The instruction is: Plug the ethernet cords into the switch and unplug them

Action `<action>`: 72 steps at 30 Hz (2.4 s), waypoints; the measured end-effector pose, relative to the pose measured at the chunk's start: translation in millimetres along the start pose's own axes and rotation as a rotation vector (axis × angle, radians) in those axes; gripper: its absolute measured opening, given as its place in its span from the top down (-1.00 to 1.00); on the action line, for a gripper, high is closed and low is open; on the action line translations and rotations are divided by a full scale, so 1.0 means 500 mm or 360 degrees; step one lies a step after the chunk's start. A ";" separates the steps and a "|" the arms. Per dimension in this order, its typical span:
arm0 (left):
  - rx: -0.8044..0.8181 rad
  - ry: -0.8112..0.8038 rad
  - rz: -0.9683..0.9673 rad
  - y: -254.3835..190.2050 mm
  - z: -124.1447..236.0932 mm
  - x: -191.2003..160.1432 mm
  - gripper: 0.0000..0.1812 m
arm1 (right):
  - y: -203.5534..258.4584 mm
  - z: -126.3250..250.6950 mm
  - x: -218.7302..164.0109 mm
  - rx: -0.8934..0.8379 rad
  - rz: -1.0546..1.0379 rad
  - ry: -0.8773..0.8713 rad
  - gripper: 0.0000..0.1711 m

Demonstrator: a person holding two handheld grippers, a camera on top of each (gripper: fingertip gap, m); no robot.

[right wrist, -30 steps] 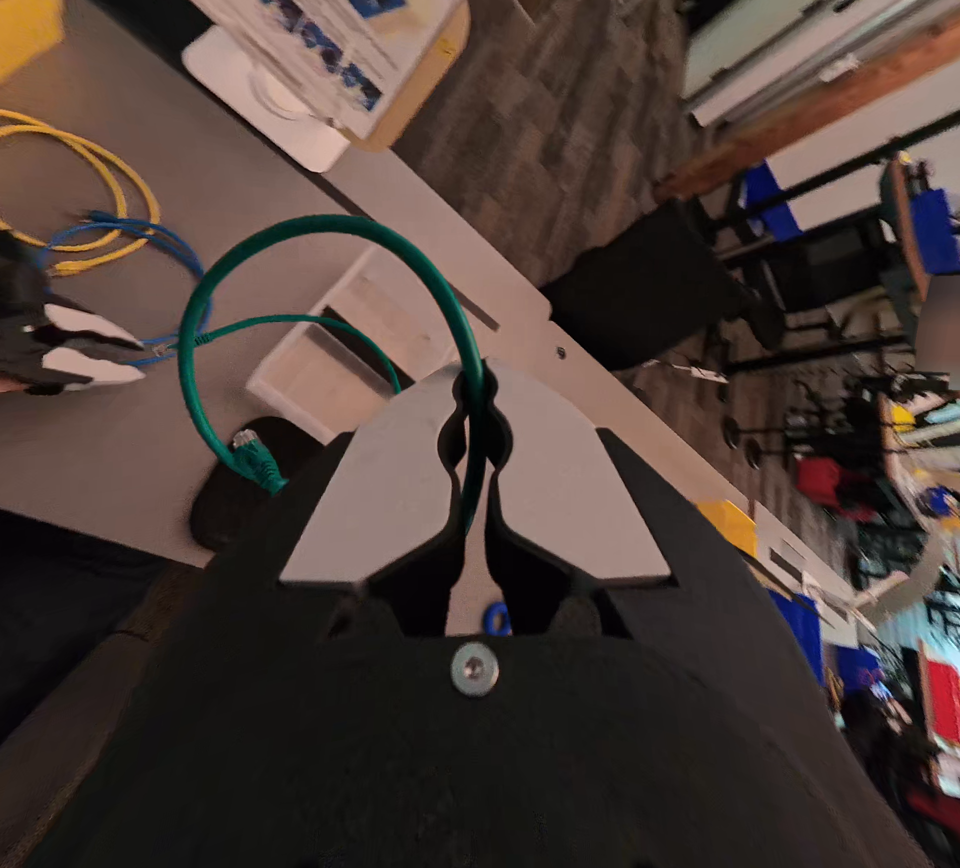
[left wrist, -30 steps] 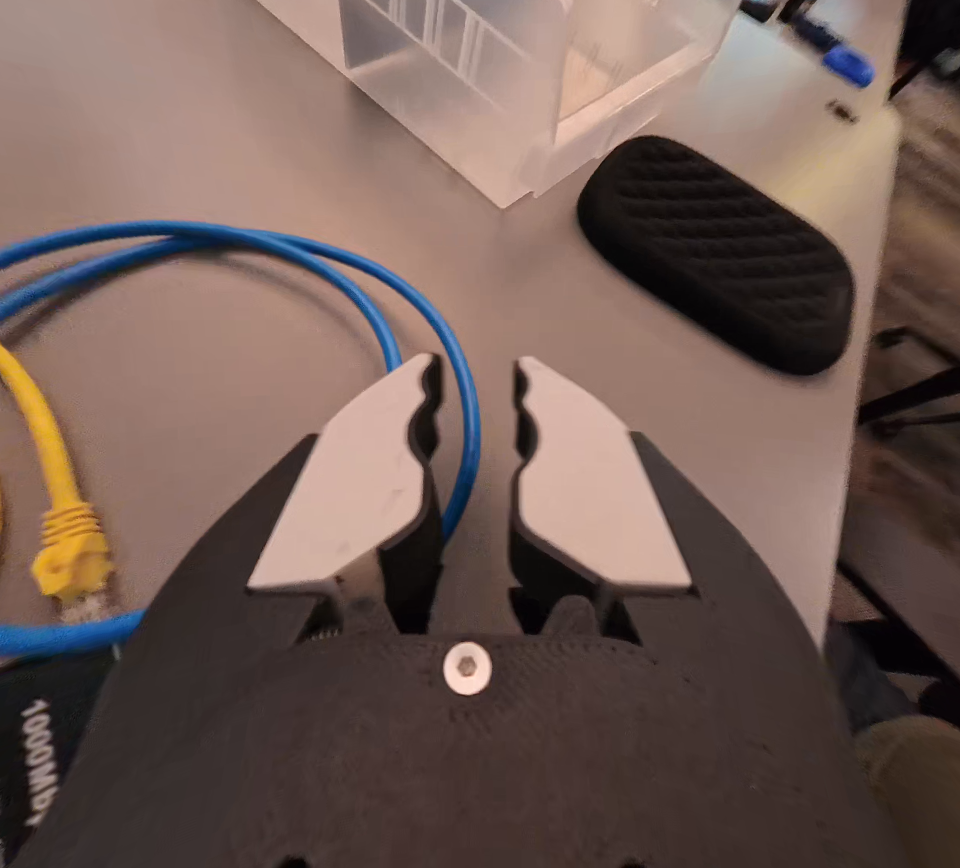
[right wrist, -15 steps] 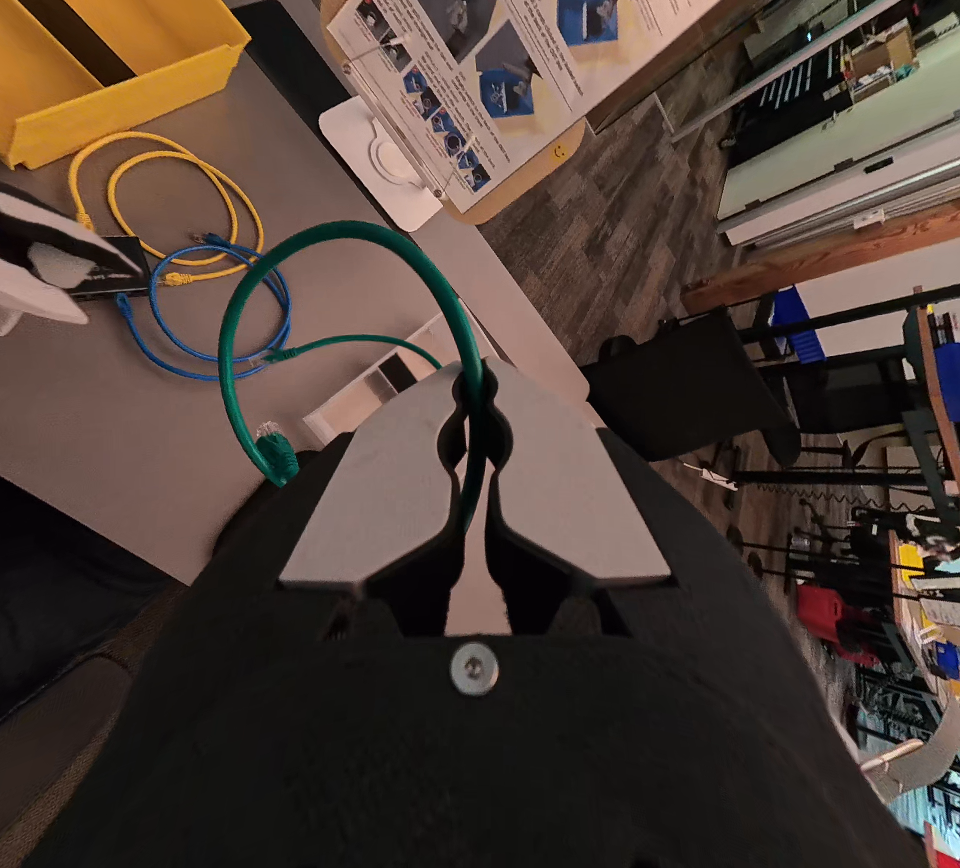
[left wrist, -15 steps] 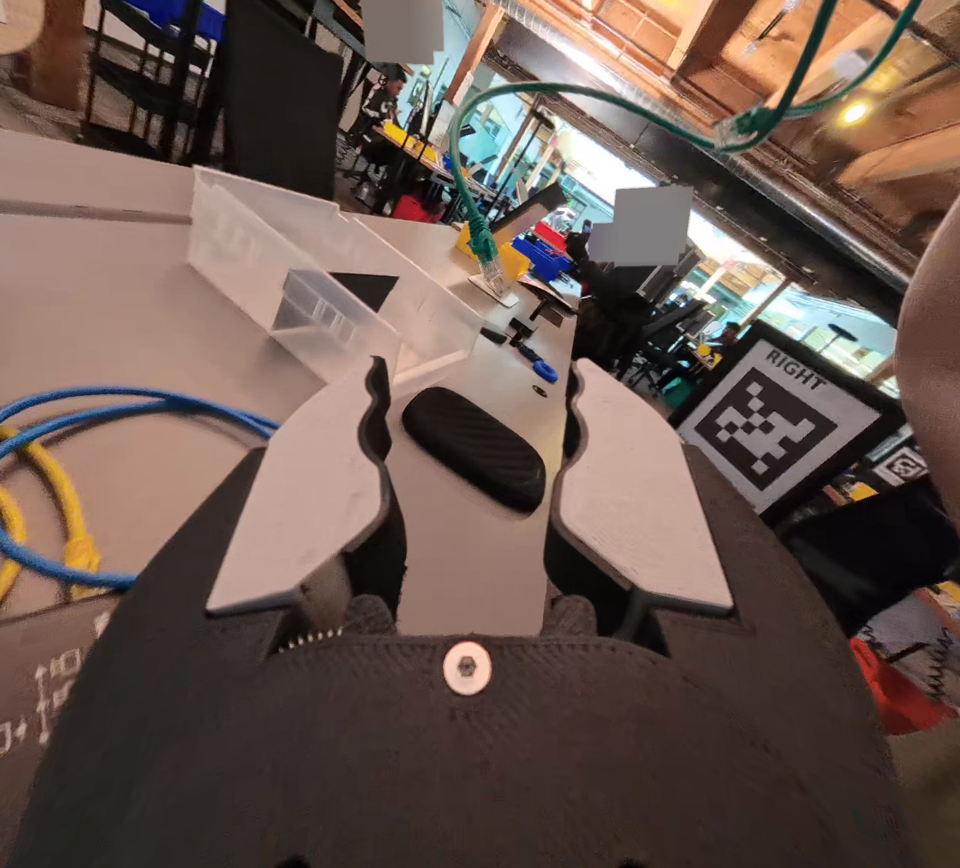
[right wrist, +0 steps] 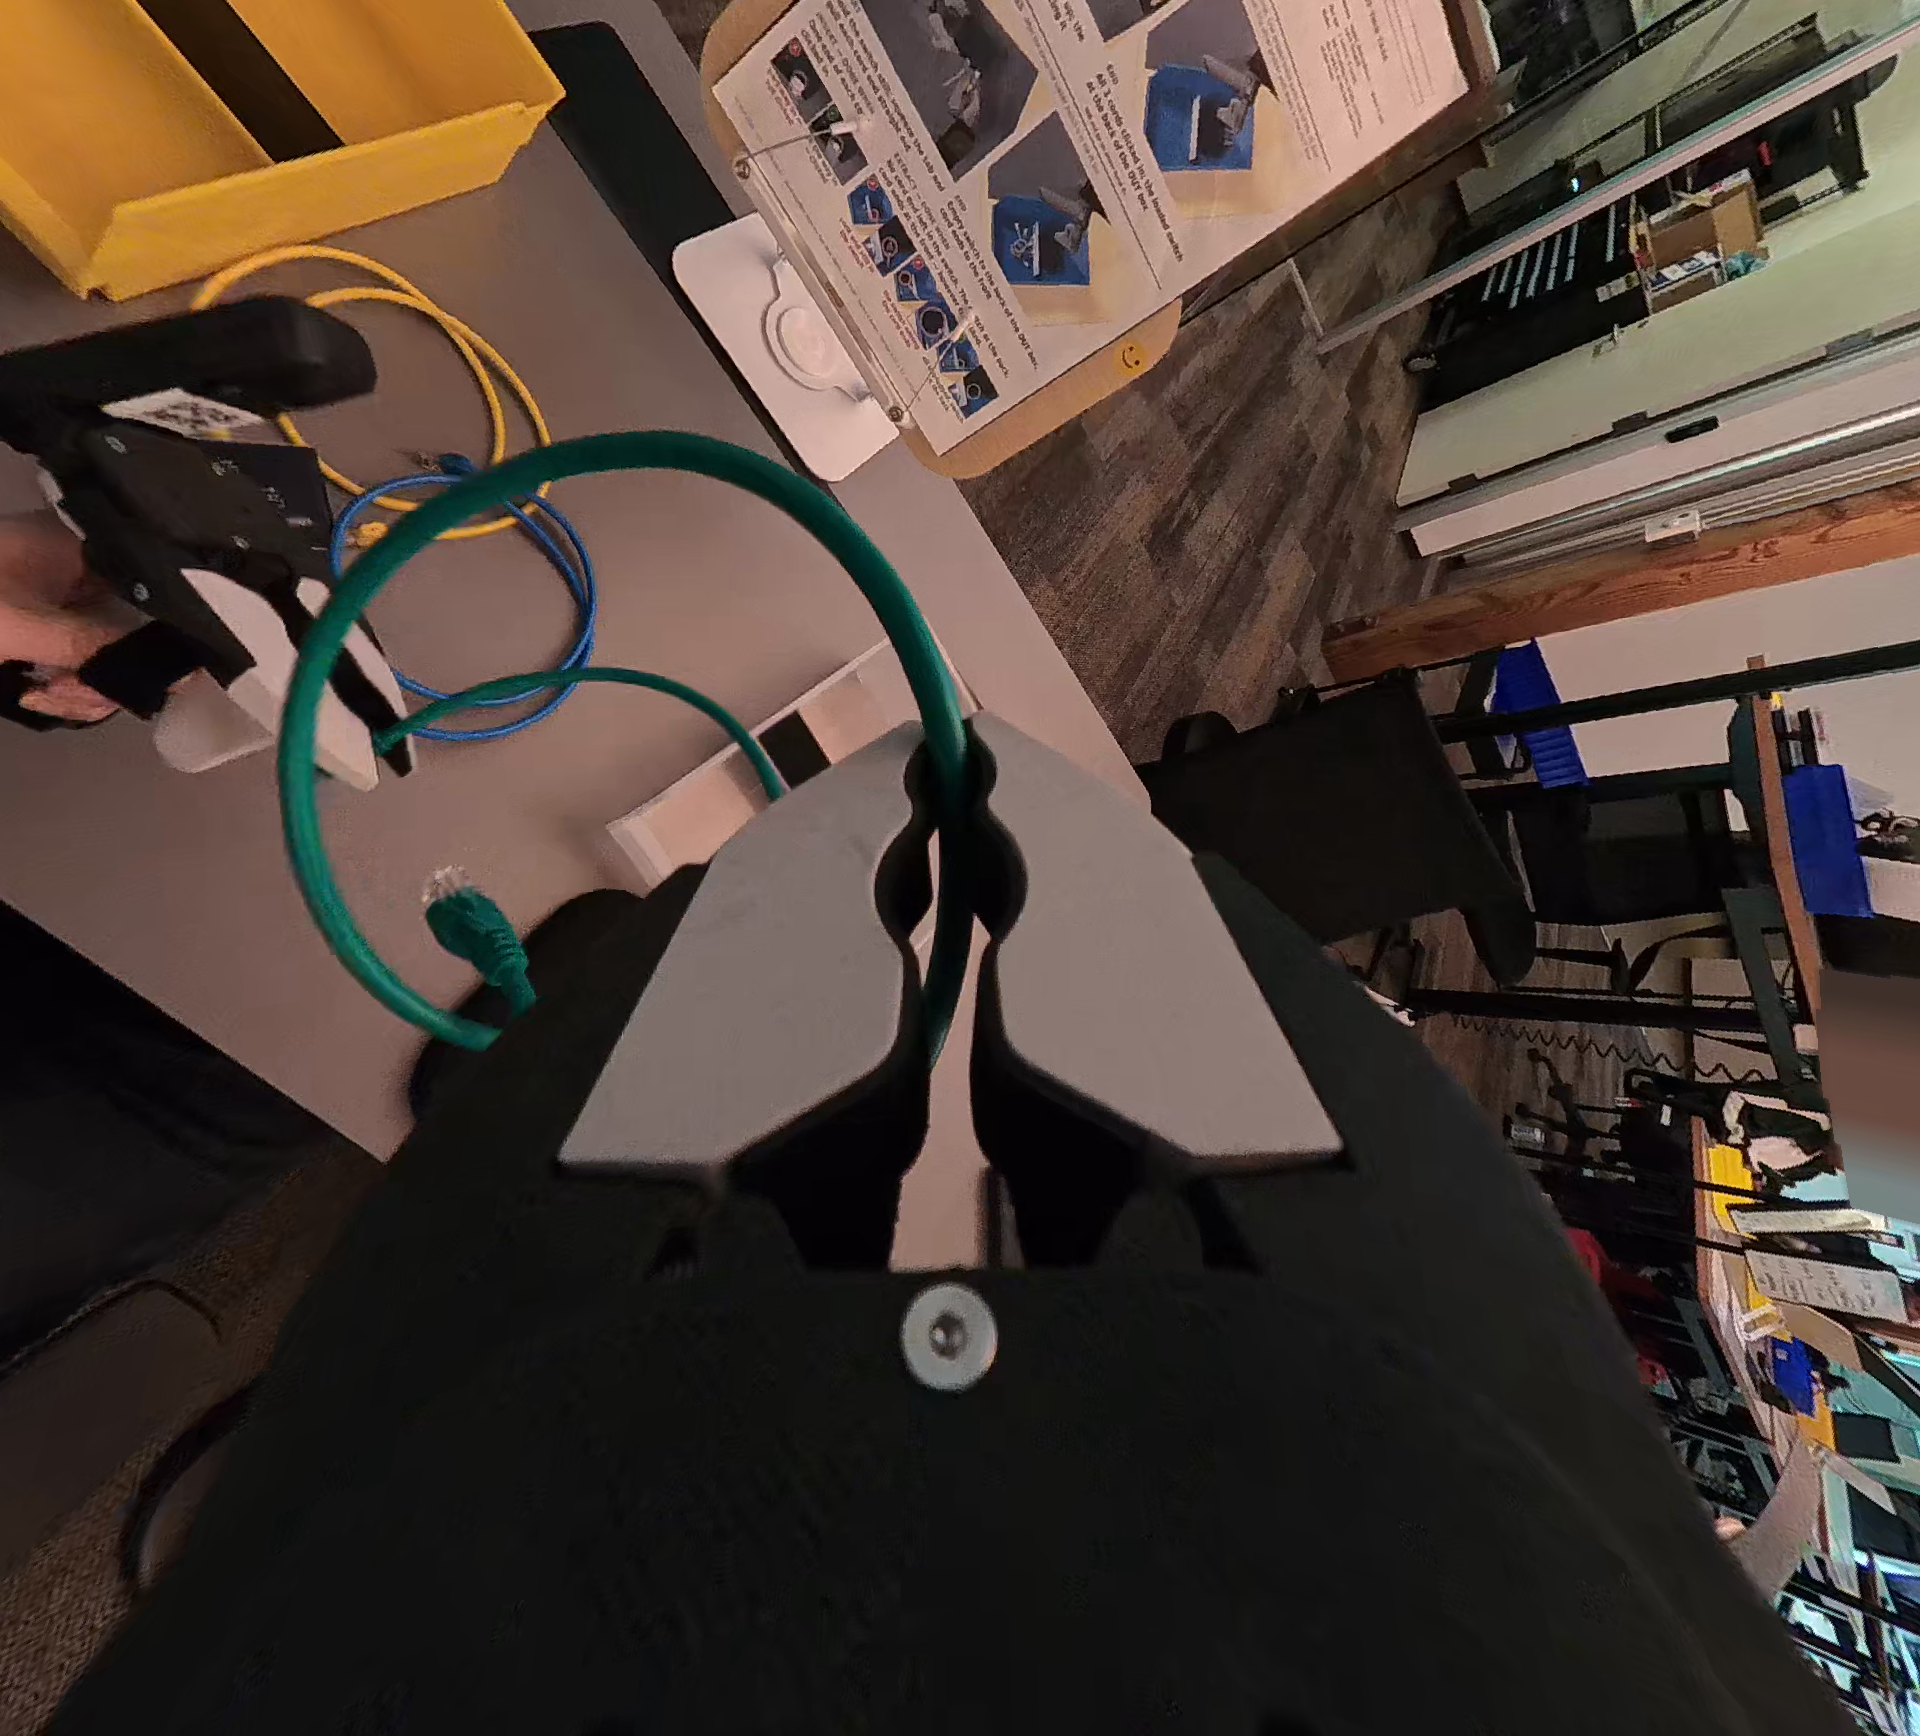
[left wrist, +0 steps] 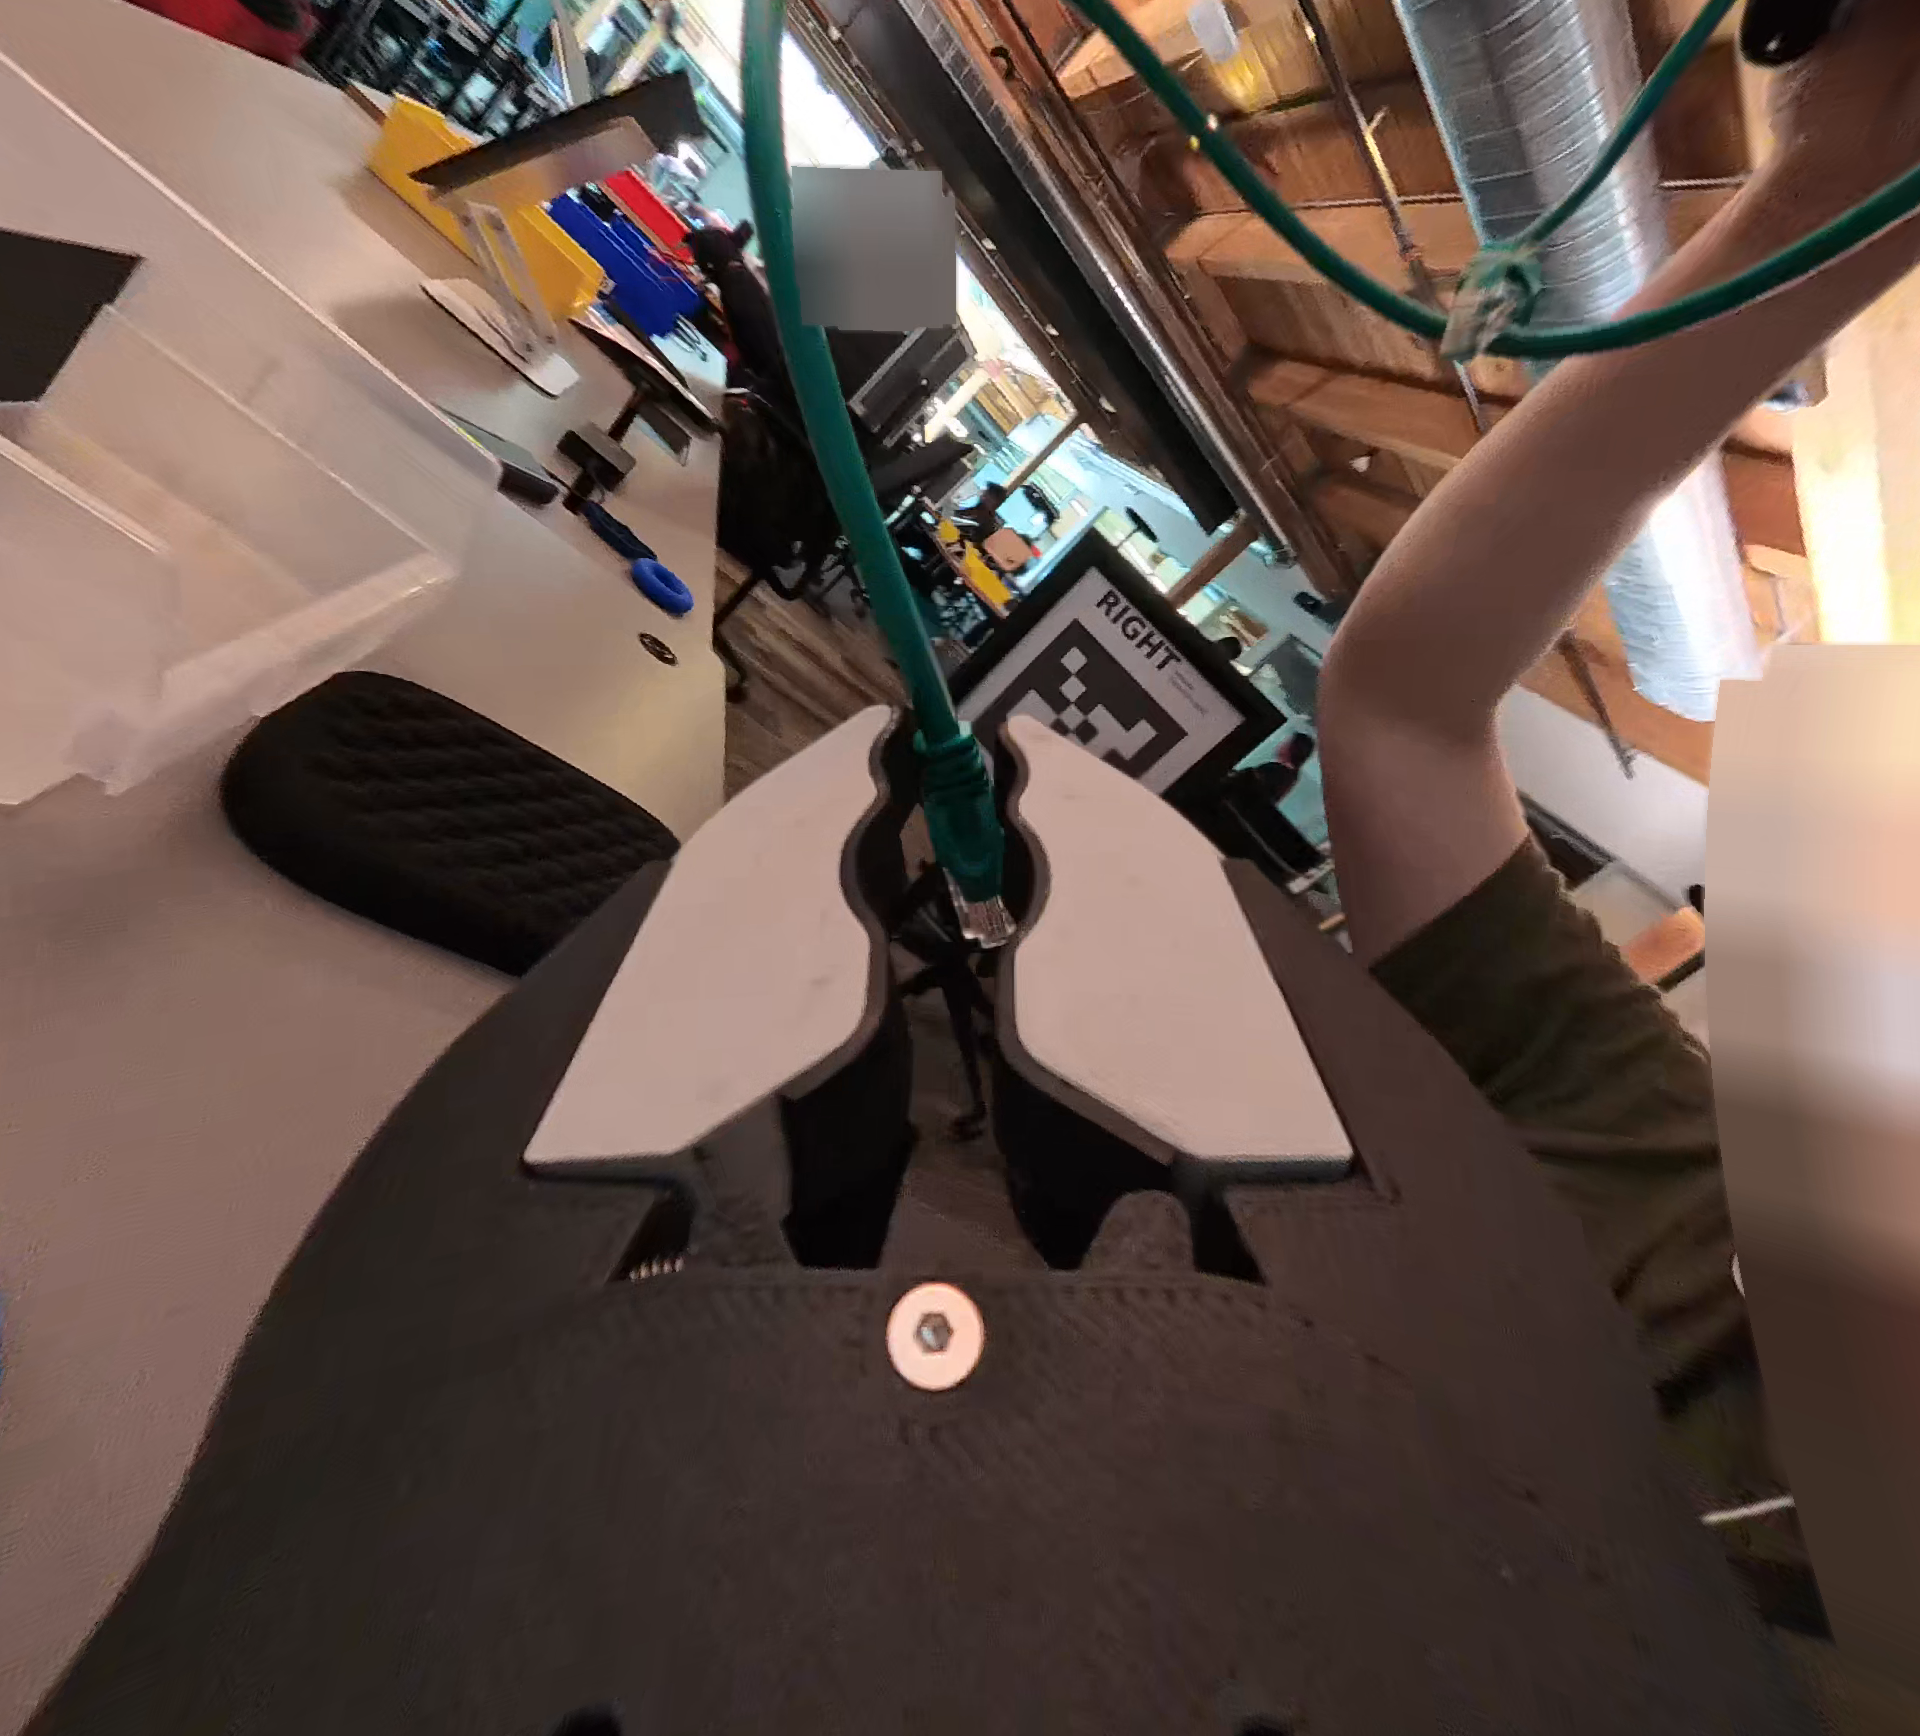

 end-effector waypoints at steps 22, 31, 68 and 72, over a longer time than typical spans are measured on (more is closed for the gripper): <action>0.1166 0.0662 -0.0804 -0.116 0.212 0.241 0.88 | 0.640 -0.248 -0.482 0.0830 -0.0079 -0.0079 0.56; 0.0840 0.0786 -0.0667 -0.103 0.133 0.221 0.88 | 0.453 -0.058 -0.153 0.1339 -0.1254 -0.1378 0.59; -0.0283 -0.0345 -0.0355 -0.165 0.076 0.102 0.78 | 0.419 -0.095 -0.085 0.0902 -0.1731 -0.2050 0.93; -0.0221 -0.0255 -0.0357 -0.153 0.072 0.092 0.86 | 0.425 -0.092 -0.094 0.0921 -0.1670 -0.2068 0.98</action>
Point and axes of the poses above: each gripper's, where its closed fingertips meet, z back along the fingers, x out of its top, y = z × x across the jaws, the point moved 1 cm from there along z, back along the fingers, and after that the axes turned 14 degrees about -x, right-handed, at the moved point
